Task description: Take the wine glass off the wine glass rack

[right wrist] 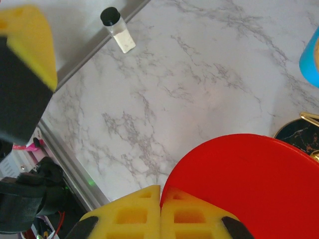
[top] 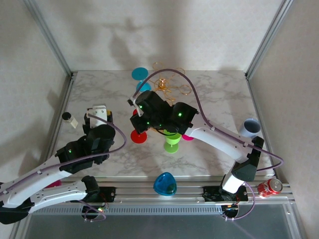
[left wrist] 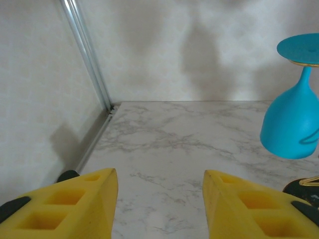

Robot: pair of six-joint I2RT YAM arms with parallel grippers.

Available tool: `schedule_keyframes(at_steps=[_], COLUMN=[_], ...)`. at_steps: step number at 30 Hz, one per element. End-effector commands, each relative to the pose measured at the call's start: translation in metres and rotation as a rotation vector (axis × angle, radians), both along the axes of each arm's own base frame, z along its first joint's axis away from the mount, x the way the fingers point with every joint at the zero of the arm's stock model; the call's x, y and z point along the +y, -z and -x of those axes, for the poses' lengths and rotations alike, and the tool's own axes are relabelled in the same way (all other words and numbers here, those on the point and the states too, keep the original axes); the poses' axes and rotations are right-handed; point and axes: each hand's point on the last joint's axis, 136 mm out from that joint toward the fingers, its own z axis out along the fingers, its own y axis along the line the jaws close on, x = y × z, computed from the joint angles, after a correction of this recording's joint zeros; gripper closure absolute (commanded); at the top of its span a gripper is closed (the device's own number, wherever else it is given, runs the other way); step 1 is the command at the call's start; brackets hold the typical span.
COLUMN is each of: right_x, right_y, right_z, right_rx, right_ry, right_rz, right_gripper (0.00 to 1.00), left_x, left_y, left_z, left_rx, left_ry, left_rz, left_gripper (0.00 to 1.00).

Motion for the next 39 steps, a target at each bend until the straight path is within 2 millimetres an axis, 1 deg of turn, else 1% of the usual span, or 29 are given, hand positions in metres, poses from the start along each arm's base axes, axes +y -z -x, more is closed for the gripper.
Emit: schedule_keyframes(at_steps=[1,8,13,20,27,33,39], right_x=[-0.005,-0.007,-0.009,-0.012,-0.013,-0.014,-0.010], right_y=[-0.007,0.012,0.029,0.052,0.073,0.090,0.103], right_z=[0.005,0.017,0.024,0.030,0.028,0.024,0.021], right_rx=[-0.036,-0.056,-0.078,-0.037,-0.037,-0.050,-0.053], right_ry=[0.024,0.018,0.024,0.050,0.082,0.111,0.119], right_rz=[-0.010,0.047,0.107,0.091,0.097,0.101,0.106], right_gripper=[1.00,1.00,1.00,1.00,1.00,1.00,1.00], left_x=[-0.014,-0.004,-0.007,-0.007,-0.006,-0.004,0.000], left_y=[-0.001,-0.002,0.003,0.013,0.027,0.032,0.039], left_z=[-0.013,-0.022,-0.028,-0.036,-0.042,-0.045,-0.046], left_rx=[0.028,0.023,0.044,0.068,0.097,0.104,0.106], left_ry=[0.061,0.065,0.094,0.127,0.164,0.187,0.195], left_rz=[0.116,0.277,0.366,0.464,0.554,0.611,0.648], left_gripper=[0.51,0.51,0.50,0.48,0.46,0.46,0.45])
